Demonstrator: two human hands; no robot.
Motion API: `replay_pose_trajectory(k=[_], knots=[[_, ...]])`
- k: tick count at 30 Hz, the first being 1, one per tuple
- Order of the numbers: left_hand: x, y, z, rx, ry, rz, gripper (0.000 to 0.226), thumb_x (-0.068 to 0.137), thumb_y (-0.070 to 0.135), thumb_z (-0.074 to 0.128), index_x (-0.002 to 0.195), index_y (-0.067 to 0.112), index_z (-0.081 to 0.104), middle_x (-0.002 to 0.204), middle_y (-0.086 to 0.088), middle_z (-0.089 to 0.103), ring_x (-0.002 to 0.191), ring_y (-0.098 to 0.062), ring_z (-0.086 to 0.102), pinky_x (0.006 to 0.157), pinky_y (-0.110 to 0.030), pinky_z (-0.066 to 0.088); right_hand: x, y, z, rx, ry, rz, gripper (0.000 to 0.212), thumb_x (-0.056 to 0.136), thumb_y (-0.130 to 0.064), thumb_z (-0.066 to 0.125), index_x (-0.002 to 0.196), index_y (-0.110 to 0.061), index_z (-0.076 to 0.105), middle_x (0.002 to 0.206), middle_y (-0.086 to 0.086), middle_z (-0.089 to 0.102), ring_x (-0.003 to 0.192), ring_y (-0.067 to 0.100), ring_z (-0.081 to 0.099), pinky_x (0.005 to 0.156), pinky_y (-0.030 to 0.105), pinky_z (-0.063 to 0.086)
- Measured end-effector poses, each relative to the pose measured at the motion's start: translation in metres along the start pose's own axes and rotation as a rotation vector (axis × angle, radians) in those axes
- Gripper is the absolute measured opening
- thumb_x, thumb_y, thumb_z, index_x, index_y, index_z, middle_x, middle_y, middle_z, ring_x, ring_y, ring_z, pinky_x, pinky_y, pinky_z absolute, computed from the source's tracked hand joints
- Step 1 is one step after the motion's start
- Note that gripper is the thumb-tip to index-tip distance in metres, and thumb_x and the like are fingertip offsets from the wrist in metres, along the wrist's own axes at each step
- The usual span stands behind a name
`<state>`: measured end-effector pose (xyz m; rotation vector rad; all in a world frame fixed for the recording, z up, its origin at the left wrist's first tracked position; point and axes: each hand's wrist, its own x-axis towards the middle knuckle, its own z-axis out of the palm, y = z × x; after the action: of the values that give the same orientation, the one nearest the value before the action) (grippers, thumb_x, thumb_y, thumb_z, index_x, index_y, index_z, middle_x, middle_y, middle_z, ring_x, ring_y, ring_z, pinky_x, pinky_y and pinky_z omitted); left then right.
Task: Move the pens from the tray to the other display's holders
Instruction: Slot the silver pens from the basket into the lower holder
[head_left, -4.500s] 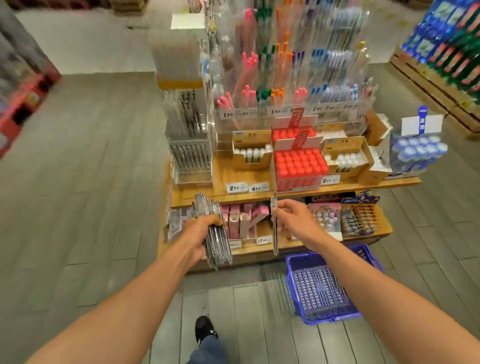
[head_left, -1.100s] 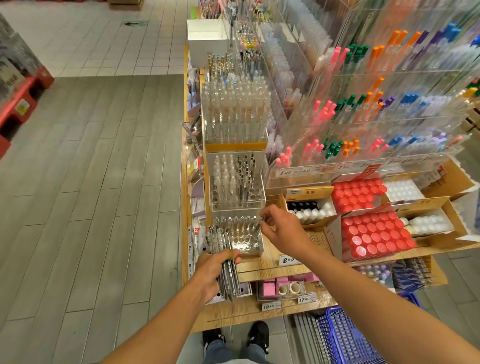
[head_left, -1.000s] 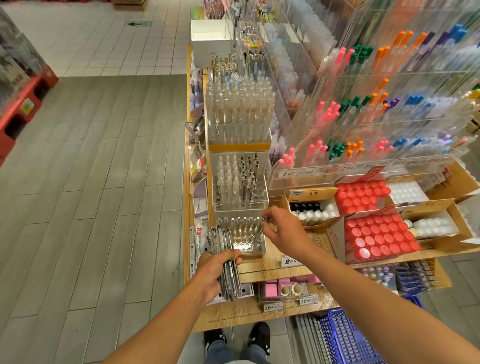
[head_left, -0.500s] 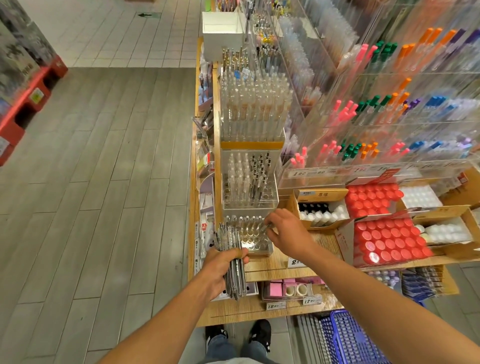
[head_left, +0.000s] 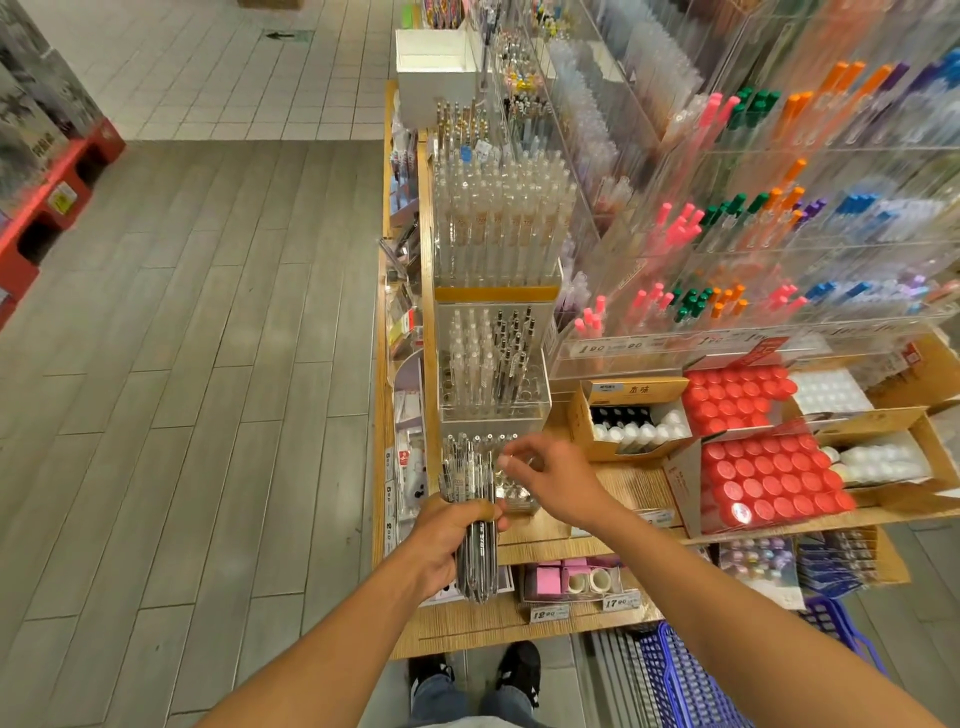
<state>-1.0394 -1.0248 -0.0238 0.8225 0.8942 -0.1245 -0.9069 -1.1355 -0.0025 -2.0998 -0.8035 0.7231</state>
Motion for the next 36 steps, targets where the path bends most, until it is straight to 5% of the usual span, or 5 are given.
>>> replay_pose_trajectory(k=[10, 15, 20, 32, 36], knots=[[-0.001, 0.001, 0.0, -0.003, -0.006, -0.01, 0.046, 0.08, -0.003, 0.075, 0.12, -0.012, 0.053, 0.083, -0.022, 0.072, 0.065, -0.027, 0.07, 0.054, -0.032, 0.058, -0.001, -0.012, -0.018, 0.499, -0.13, 0.237, 0.007, 0.094, -0.015, 0.06, 0.094, -0.008, 0.058, 0.077, 0.002, 0.06, 0.065, 0.01, 0.057, 0.061, 0.021, 0.051], [-0.001, -0.003, -0.012, -0.041, 0.0, -0.063, 0.062, 0.075, -0.001, 0.08, 0.127, -0.005, 0.046, 0.085, -0.02, 0.071, 0.065, -0.024, 0.068, 0.053, -0.032, 0.059, 0.007, -0.004, -0.037, 0.257, 0.054, 0.017, 0.006, 0.094, -0.013, 0.059, 0.099, -0.017, 0.059, 0.09, 0.008, 0.063, 0.077, 0.017, 0.062, 0.069, 0.027, 0.055], [-0.001, -0.001, -0.015, -0.067, 0.002, -0.085, 0.073, 0.066, 0.0, 0.081, 0.128, -0.002, 0.043, 0.089, -0.022, 0.07, 0.069, -0.027, 0.068, 0.058, -0.037, 0.059, 0.011, 0.009, -0.03, -0.091, 0.104, -0.154, 0.013, 0.094, -0.02, 0.059, 0.1, -0.03, 0.053, 0.088, -0.015, 0.06, 0.079, -0.001, 0.06, 0.069, 0.015, 0.05], [0.002, -0.003, -0.022, -0.057, -0.006, -0.098, 0.061, 0.079, -0.005, 0.074, 0.13, -0.002, 0.041, 0.099, -0.024, 0.073, 0.077, -0.029, 0.071, 0.073, -0.044, 0.058, 0.017, 0.02, -0.012, -0.426, 0.133, -0.3, 0.012, 0.096, -0.022, 0.055, 0.106, -0.017, 0.055, 0.091, -0.016, 0.047, 0.079, 0.002, 0.046, 0.07, 0.018, 0.037], [0.0, -0.003, -0.021, -0.065, -0.007, -0.104, 0.062, 0.079, -0.006, 0.074, 0.131, -0.003, 0.04, 0.101, -0.025, 0.073, 0.076, -0.028, 0.072, 0.066, -0.04, 0.061, 0.018, 0.018, -0.009, -0.479, 0.084, -0.29, 0.013, 0.096, -0.021, 0.055, 0.107, -0.015, 0.056, 0.097, -0.005, 0.059, 0.082, 0.009, 0.053, 0.075, 0.028, 0.049]])
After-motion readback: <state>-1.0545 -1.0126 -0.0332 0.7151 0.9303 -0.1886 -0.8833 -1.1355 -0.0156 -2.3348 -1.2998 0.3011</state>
